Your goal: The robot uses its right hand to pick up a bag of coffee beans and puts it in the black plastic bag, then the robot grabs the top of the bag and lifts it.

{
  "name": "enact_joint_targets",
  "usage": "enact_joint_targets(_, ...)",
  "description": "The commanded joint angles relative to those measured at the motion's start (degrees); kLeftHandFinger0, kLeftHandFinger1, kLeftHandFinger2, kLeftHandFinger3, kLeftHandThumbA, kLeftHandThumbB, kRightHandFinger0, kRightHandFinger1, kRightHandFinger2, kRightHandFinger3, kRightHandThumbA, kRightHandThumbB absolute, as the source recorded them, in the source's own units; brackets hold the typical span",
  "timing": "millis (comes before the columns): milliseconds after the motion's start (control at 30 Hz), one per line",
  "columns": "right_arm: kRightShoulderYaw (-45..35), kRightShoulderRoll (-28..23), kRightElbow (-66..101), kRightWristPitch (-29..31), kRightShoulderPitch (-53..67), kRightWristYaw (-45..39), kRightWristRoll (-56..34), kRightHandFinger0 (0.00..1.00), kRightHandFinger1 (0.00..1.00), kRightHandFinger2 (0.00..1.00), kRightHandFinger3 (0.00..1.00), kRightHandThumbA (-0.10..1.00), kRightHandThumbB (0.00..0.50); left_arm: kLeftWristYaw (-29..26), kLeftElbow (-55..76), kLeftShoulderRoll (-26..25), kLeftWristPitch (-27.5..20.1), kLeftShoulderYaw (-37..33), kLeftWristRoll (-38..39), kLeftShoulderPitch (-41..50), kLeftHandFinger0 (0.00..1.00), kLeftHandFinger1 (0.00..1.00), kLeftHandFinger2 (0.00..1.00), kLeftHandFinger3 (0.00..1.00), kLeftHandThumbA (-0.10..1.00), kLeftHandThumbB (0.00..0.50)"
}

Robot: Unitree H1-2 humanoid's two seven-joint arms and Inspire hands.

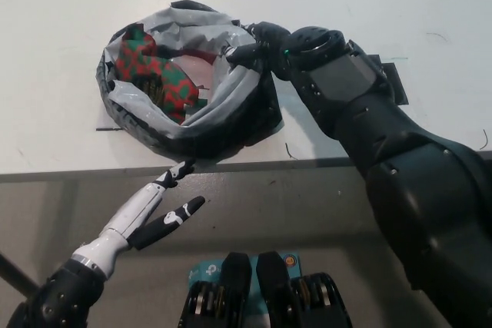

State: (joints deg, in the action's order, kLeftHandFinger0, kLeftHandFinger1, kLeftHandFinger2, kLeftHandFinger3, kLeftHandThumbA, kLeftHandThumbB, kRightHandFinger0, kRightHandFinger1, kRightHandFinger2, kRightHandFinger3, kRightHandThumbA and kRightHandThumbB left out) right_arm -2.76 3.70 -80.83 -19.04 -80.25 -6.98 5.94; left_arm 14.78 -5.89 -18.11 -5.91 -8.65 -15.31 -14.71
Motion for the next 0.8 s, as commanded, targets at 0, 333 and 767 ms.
enact_joint_targets(0,-1.6,-1.1,1.0,0.9,-5.1,0.0,-3.1,0.0,0.21,0.74,0.83,0.16,0.274,-0.2,0.9,-0.9,-1.4,0.0,0.0,-2.0,1.0,1.0,1.0,1.0,0.9,0.141)
enact_joint_targets(333,-5.5,-0.8,1.3,-0.1,-9.2,-1.9,-6.9,0.0,0.2,0.72,0.46,0.28,0.249,-0.4,1.1,-0.8,-1.6,0.1,-0.2,-2.4,1.0,1.0,1.0,1.0,0.87,0.111)
enact_joint_targets(767,-4.0,0.1,1.5,-0.3,-13.3,-2.6,-6.5,0.0,0.23,0.73,0.6,0.28,0.171,-0.8,1.1,-0.5,-1.3,0.0,-1.0,-2.8,1.0,1.0,1.0,1.0,0.87,0.124)
